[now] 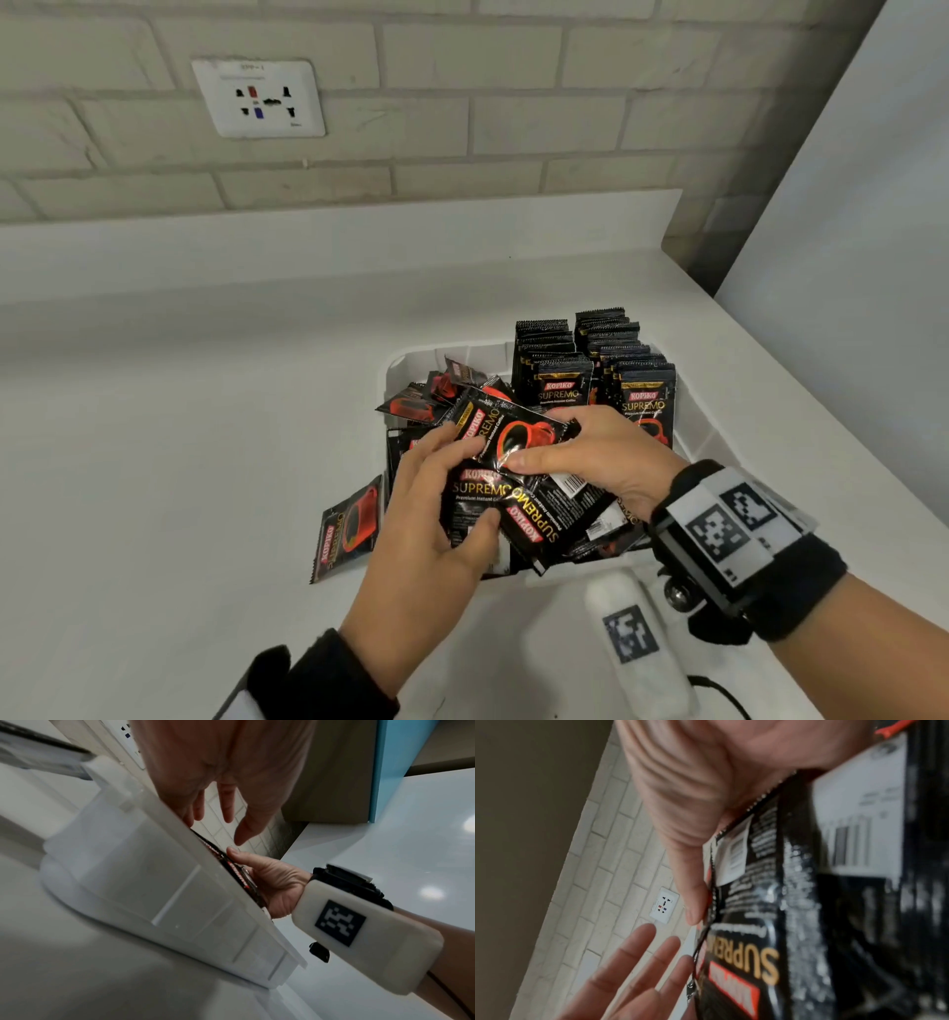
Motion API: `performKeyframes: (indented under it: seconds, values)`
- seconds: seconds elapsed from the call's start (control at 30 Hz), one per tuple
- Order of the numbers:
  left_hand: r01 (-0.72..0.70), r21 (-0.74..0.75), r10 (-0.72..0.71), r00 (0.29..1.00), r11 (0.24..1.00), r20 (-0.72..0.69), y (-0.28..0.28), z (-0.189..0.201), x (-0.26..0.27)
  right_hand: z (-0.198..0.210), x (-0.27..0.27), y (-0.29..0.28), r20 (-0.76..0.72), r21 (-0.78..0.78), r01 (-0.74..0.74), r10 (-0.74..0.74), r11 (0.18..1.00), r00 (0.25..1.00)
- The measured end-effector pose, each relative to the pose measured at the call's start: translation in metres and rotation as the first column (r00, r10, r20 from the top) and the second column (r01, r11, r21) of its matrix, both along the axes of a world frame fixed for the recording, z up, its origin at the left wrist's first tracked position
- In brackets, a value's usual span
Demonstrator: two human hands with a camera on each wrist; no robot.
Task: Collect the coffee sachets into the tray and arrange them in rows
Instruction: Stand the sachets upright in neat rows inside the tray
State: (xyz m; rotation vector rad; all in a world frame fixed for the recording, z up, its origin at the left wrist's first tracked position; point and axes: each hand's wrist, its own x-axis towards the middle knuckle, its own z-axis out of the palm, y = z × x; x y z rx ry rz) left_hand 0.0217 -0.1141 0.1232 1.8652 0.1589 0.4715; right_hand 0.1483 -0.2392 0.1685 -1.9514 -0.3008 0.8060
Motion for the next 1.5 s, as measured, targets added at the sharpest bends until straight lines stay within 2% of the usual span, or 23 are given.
performKeyframes:
  seconds: [0.13, 0.3, 0.47, 0.6, 0.73, 0.8, 0.87, 1.0, 1.3, 1.4, 1.5]
  values:
    - [-0.041, -0.097, 0.043, 0.999, 0.994, 0.022, 0.005, -0.002, -0.001, 0.0, -0.002, 0.004, 0.0, -0.014, -0.032, 0.032, 0.999, 0.999]
    - [-0.002, -0.169, 0.011, 0.998, 0.986, 0.055, 0.006, 0.001, -0.003, 0.0, -0.005, 0.013, 0.041, -0.049, -0.056, 0.058, 0.997, 0.997]
    - [0.002, -0.21, 0.024, 0.992, 0.978, 0.12, 0.007, 0.008, -0.001, 0.004, -0.005, 0.01, 0.089, 0.003, -0.023, 0.023, 1.0, 0.996]
    - [-0.068, -0.269, 0.111, 0.982, 0.961, 0.15, 0.014, 0.017, 0.001, 0.006, 0.002, 0.004, 0.038, 0.13, 0.092, -0.098, 0.987, 0.994]
    - [-0.118, -0.393, 0.141, 0.99, 0.912, 0.03, 0.019, 0.027, 0.006, 0.008, 0.005, -0.004, -0.126, 0.295, 0.278, -0.251, 0.914, 0.96]
    - [-0.102, -0.406, 0.094, 0.995, 0.908, -0.041, 0.017, 0.034, 0.01, 0.005, 0.005, -0.006, -0.2, 0.36, 0.358, -0.304, 0.861, 0.931]
    - [-0.032, -0.412, -0.011, 0.995, 0.911, -0.1, 0.011, 0.039, 0.016, 0.005, -0.001, -0.004, -0.259, 0.417, 0.404, -0.319, 0.814, 0.912]
    - [0.046, -0.461, -0.111, 0.987, 0.886, -0.116, -0.013, 0.045, 0.031, 0.002, -0.02, 0.006, -0.222, 0.466, 0.368, -0.296, 0.805, 0.929]
    - [-0.016, -0.431, -0.019, 0.997, 0.902, -0.076, -0.024, 0.04, 0.039, -0.001, -0.037, 0.01, -0.213, 0.574, 0.4, -0.341, 0.714, 0.916]
    - [-0.031, -0.403, 0.013, 0.999, 0.915, -0.047, -0.016, 0.037, 0.04, 0.006, -0.039, 0.013, -0.173, 0.597, 0.361, -0.324, 0.716, 0.93]
    - [-0.002, -0.416, -0.003, 1.0, 0.909, -0.011, -0.012, 0.041, 0.037, 0.013, -0.029, 0.01, -0.057, 0.597, 0.292, -0.323, 0.747, 0.945]
